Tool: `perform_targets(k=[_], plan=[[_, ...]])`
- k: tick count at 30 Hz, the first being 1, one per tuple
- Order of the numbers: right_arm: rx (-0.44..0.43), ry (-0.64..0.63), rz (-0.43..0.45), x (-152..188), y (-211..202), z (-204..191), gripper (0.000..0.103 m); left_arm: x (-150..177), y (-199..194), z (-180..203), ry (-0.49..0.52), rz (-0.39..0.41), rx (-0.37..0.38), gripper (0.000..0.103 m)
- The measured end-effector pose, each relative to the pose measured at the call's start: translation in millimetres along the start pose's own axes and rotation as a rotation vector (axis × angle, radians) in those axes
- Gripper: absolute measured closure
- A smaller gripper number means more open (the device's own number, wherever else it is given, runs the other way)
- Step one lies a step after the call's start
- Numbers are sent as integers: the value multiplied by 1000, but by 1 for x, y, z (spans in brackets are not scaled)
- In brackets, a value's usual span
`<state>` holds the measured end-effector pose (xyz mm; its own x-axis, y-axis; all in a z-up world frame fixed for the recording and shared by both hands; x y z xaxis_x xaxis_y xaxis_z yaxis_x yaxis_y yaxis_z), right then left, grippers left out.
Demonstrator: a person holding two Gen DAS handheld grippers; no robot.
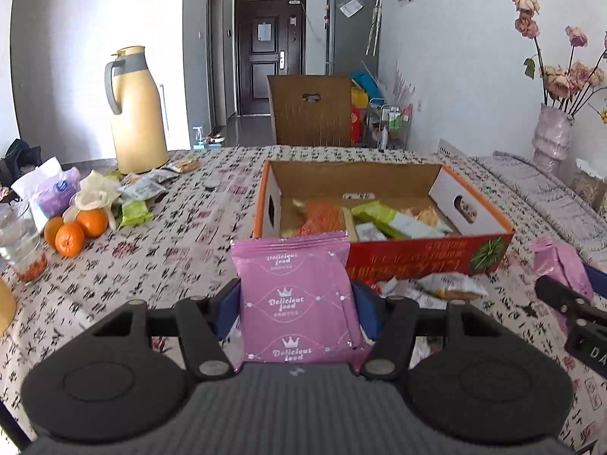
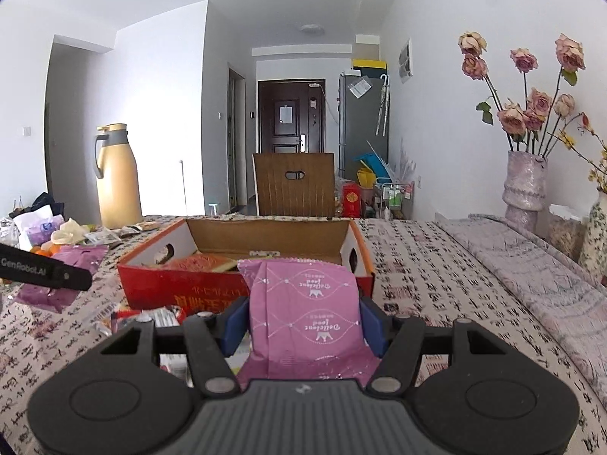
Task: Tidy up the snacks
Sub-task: 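Carry both pink packets over the cardboard box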
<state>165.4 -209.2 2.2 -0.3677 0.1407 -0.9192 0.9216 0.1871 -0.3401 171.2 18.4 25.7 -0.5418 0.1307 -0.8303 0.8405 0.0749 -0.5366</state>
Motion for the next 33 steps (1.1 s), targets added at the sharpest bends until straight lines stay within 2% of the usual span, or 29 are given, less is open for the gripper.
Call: perform_targets(k=[13,33], plan=[[-42,-25,15,-22,37,-15,42,-32,22,0,-9,46,2,40],[-48,-86,15,-64,111,-33,42,-75,79,-21,-59,56,-10,40]])
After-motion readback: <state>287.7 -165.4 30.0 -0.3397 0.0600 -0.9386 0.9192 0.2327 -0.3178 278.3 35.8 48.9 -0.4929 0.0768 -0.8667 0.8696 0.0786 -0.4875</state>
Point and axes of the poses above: each gripper's, at about its wrist camera, not at the fingertips, and y roughly the way its jaws point, z to its right, x to its underside, the point moved 4 cm from there along y, roughly the way its jaws point, and after that the axes turned 10 degrees about y, right-handed, at the moved point
